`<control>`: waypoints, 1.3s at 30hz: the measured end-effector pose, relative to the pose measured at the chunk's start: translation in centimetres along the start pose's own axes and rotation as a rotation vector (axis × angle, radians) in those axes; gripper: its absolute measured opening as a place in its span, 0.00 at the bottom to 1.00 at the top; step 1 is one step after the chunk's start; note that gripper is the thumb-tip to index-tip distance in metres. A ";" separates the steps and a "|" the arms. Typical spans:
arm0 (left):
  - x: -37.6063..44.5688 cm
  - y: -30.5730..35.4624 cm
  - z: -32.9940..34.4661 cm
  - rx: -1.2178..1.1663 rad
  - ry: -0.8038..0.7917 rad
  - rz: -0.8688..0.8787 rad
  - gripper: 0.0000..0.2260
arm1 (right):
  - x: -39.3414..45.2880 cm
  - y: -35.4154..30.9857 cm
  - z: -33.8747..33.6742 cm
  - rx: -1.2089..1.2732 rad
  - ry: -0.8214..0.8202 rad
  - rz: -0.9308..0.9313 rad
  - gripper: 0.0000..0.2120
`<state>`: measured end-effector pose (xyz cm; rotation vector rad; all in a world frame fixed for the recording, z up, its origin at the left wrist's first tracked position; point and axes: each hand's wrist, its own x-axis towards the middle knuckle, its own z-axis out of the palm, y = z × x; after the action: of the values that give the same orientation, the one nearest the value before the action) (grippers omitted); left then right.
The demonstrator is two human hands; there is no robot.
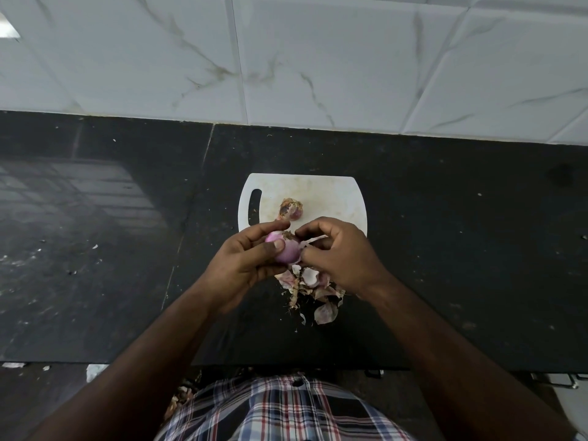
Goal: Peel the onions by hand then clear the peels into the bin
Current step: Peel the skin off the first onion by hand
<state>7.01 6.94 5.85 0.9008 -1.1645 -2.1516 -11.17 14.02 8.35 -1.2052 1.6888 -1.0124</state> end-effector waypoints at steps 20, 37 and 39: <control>0.7 0.3 1.1 0.120 0.135 -0.065 0.21 | 1.6 0.2 -0.1 0.256 -0.061 0.124 0.11; 0.4 0.2 1.7 0.006 0.147 -0.168 0.17 | 2.0 0.8 -0.4 0.184 0.003 0.139 0.03; 0.5 0.1 1.6 0.031 0.132 -0.150 0.19 | 1.9 1.0 -0.3 0.102 0.014 0.083 0.04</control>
<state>5.45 7.39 6.42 1.1586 -1.0990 -2.1579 -12.17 12.45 7.21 -1.0558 1.6641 -1.0451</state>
